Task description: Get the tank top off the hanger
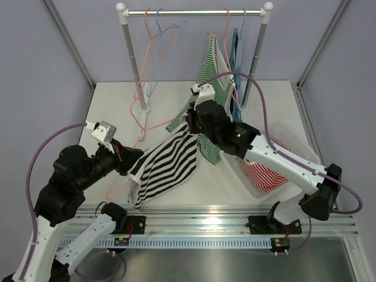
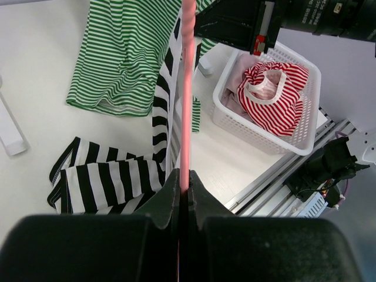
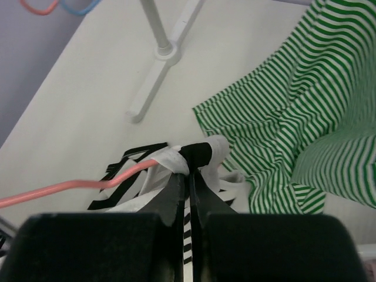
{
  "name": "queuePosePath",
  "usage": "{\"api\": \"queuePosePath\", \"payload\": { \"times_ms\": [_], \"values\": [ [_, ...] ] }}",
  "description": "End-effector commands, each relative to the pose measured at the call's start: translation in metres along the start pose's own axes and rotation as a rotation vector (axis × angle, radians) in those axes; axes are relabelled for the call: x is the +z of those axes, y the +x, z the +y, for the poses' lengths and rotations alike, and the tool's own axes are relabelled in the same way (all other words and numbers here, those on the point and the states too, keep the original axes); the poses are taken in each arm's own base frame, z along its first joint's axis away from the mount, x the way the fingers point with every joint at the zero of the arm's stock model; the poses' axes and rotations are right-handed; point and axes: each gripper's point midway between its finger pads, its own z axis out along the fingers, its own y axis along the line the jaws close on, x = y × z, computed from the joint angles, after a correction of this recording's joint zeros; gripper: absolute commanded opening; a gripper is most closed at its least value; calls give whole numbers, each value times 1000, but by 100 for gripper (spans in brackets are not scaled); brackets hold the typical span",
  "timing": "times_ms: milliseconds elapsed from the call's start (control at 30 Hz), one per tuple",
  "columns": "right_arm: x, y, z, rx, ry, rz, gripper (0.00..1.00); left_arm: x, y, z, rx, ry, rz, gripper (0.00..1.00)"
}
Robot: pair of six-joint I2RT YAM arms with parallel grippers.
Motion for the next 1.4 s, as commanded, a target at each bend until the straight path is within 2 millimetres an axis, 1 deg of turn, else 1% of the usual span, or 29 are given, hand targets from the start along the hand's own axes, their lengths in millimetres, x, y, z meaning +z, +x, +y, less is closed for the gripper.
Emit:
{"api": "queuePosePath", "payload": {
  "times_ms": [0, 67, 100, 167, 267, 333, 400, 567, 600, 633, 667, 700, 733, 767, 833, 867, 900, 933, 967, 1000, 1033, 1100, 1133, 1167, 1200, 1233, 1267, 1300, 1367],
  "values": [
    [-7, -33, -62, 50, 180, -62, 0, -3, -9, -3, 36, 10, -32, 0],
    [-4, -35, -75, 62, 194, -51, 0, -4, -6, -5, 39, 27, -30, 0],
    [-1, -37, -87, 70, 215, -51, 0, -4, -7, -8, 42, 44, -34, 0],
    [2, -35, -97, 64, 226, -26, 0, -7, -11, -12, 46, 61, -55, 0],
    [8, -27, -100, 59, 209, 14, 0, -10, -17, -19, 41, 92, -84, 0],
    [9, -22, -91, 61, 158, 39, 0, -12, -25, -25, 37, 116, -115, 0],
    [8, -22, -90, 71, 144, 43, 0, -12, -33, -32, 39, 148, -130, 0],
    [6, -18, -119, 153, 172, 96, 0, -18, -46, -31, 46, 119, -172, 0],
    [1, -21, -115, 149, 139, 83, 0, -20, -51, -31, 41, 118, -192, 0],
    [-2, -19, -98, 169, 46, 95, 0, -20, -53, -33, 37, 124, -204, 0],
    [-2, -16, -87, 180, -27, 87, 0, -20, -66, -37, 29, 140, -255, 0],
    [-16, -22, -60, 210, -178, 86, 0, -19, -72, -40, 25, 158, -285, 0],
    [-23, -24, -48, 228, -245, 82, 0, -16, -77, -41, 16, 169, -312, 0],
    [-27, -25, -36, 244, -324, 63, 0, -19, -98, -49, 28, 204, -400, 0],
    [-58, -36, -6, 272, -505, 44, 0, -15, -115, -54, 11, 237, -465, 0],
    [-67, -40, 1, 268, -550, 27, 0, -15, -133, -60, 29, 267, -542, 0],
    [-85, -47, 13, 242, -619, 13, 0, -13, -152, -64, 32, 291, -610, 0],
    [-93, -47, 20, 228, -650, 11, 0, 0, -149, -62, 19, 291, -579, 0],
    [-104, -52, 27, 212, -681, 8, 0, -5, -169, -71, 44, 332, -648, 0],
    [-116, -57, 33, 192, -710, -4, 0, -4, -177, -78, 58, 366, -663, 0],
    [-128, -53, 46, 156, -759, 11, 0, 18, -182, -76, 54, 372, -640, 0],
    [-154, -64, 64, 106, -835, -15, 0, 16, -207, -92, 108, 437, -684, 0],
    [-160, -63, 66, 103, -840, -3, 0, 19, -211, -96, 130, 460, -682, 0],
    [-171, -73, 70, 92, -853, -25, 0, 34, -215, -97, 154, 473, -668, 0],
    [-174, -76, 70, 81, -842, -37, 0, 30, -221, -104, 180, 500, -679, 0],
    [-178, -78, 70, 74, -840, -42, 0, 31, -222, -107, 206, 517, -684, 0],
    [-187, -80, 71, 69, -849, -52, 0, 29, -225, -111, 252, 535, -720, 0],
    [-186, -82, 66, 56, -819, -68, 0, 34, -223, -106, 253, 519, -727, 0],
    [-177, -72, 49, 46, -706, -37, 0, 31, -230, -99, 277, 468, -791, 0]
  ]
}}
